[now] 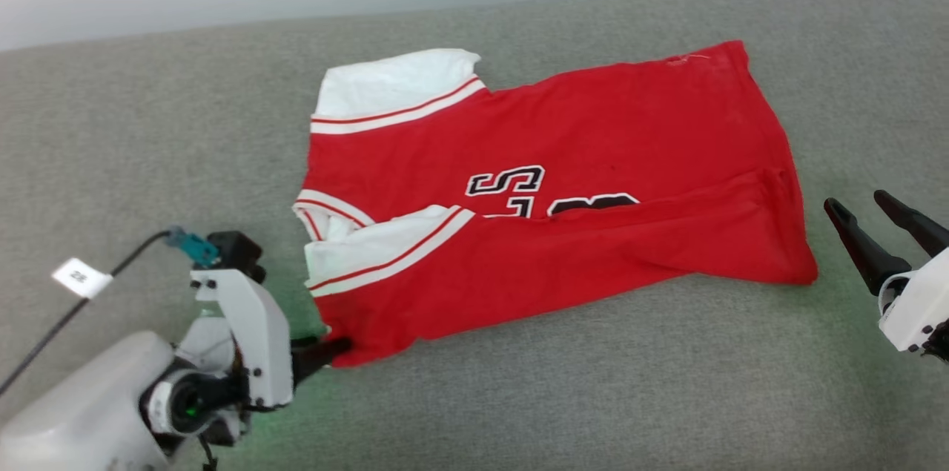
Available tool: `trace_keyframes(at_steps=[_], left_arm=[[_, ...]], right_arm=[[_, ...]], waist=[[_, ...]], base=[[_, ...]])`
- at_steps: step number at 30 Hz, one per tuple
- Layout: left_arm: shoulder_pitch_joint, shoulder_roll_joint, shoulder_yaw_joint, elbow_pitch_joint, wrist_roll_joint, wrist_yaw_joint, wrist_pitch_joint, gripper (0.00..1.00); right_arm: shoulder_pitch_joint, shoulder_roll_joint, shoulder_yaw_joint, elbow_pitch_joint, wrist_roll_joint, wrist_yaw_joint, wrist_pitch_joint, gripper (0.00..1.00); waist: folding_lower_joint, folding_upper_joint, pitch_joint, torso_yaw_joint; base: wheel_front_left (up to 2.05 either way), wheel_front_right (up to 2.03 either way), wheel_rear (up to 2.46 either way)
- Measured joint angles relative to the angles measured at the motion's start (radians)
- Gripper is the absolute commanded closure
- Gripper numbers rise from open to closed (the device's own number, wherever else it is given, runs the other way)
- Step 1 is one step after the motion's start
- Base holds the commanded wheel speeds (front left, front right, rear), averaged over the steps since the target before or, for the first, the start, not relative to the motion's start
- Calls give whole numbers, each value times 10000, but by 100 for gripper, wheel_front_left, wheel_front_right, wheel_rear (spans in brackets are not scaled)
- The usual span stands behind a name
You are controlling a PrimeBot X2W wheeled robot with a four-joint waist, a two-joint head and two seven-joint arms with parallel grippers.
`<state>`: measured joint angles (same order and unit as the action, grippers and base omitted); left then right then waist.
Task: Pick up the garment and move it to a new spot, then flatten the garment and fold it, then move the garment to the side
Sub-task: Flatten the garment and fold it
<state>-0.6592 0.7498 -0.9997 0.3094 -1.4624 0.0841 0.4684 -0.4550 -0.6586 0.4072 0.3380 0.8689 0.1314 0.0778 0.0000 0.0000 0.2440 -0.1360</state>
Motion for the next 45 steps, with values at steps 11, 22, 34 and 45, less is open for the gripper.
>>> trace_keyframes(at_steps=[11, 22, 34, 45], left_arm=[[-242, -458, 50, 880, -211, -849, 102, 100], [-751, -1197, -63, 1016, 332, -1168, -326, 100], [-624, -1685, -40, 1371, 487, -1427, -1112, 100], [941, -378, 138, -215, 318, -1035, -1818, 100]], right_arm=[[-22, -560, 644, -211, -176, 0, 2220, 0], [-1290, -583, 1298, 1083, -397, 0, 4539, 7], [-1047, -802, 1595, 1074, 251, 0, 4725, 100], [673, -1689, 1592, -357, 769, 0, 4836, 100]], waist=[[0, 0, 160, -13], [0, 0, 526, 602], [1, 0, 397, 1155], [0, 0, -185, 1242]], base=[[0, 0, 0], [0, 0, 0], [0, 0, 0], [0, 0, 0]])
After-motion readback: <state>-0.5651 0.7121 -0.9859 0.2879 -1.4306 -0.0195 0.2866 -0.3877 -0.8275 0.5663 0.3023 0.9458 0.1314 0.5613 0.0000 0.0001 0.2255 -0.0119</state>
